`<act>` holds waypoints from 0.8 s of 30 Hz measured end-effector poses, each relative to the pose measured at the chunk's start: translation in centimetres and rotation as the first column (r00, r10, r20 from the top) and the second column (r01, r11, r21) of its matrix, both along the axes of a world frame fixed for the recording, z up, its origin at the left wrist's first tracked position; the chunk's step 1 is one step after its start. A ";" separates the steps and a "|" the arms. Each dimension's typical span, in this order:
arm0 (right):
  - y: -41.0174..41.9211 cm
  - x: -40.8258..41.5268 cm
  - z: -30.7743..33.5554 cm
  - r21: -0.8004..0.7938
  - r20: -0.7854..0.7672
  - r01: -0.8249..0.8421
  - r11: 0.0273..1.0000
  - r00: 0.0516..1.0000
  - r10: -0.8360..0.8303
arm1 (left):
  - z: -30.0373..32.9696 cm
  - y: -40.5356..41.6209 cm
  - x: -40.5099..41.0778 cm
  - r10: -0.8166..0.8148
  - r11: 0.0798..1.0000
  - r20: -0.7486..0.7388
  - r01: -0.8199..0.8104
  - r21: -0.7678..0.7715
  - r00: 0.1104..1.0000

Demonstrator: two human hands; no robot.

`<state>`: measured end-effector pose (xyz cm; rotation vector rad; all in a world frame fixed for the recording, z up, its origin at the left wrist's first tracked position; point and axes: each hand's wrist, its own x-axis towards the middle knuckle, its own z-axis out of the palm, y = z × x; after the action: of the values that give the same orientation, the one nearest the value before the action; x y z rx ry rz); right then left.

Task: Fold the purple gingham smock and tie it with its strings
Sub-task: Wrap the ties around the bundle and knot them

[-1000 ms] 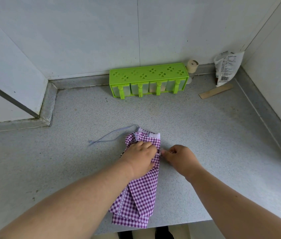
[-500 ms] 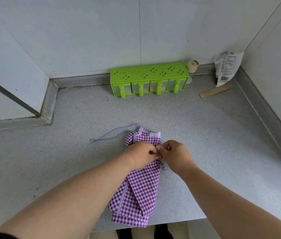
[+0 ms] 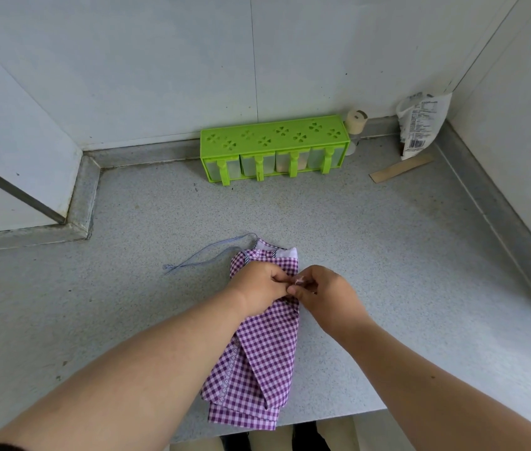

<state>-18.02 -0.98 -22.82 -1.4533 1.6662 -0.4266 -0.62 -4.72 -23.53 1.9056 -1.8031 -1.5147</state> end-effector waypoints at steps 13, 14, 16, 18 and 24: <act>0.5 -1.1 -0.8 -0.100 -0.254 -0.221 0.970 0.948 0.190 | 0.7 0.6 -0.4 -0.133 0.982 0.134 0.149 -0.114 0.982; 0.6 -1.4 -1.0 -0.107 -0.279 -0.244 0.964 0.938 0.206 | 0.8 0.6 -0.2 -0.165 0.973 0.157 0.186 -0.134 0.974; 0.7 -2.2 -1.3 -0.100 -0.324 -0.267 0.958 0.920 0.222 | 0.8 0.7 0.2 -0.237 0.944 0.218 0.277 -0.177 0.947; 0.7 -2.9 -1.4 -0.110 -0.357 -0.267 0.957 0.909 0.213 | 1.0 0.7 0.5 -0.297 0.908 0.274 0.359 -0.214 0.915; -0.4 -2.0 -0.7 -0.256 -0.362 -0.203 0.945 0.927 0.101 | 1.4 1.0 0.3 -0.337 0.818 0.400 0.475 -0.324 0.853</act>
<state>-19.98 -1.42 -23.48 -1.9553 1.7966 -0.3520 -0.34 -3.75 -22.09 1.6929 -2.5727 -0.8046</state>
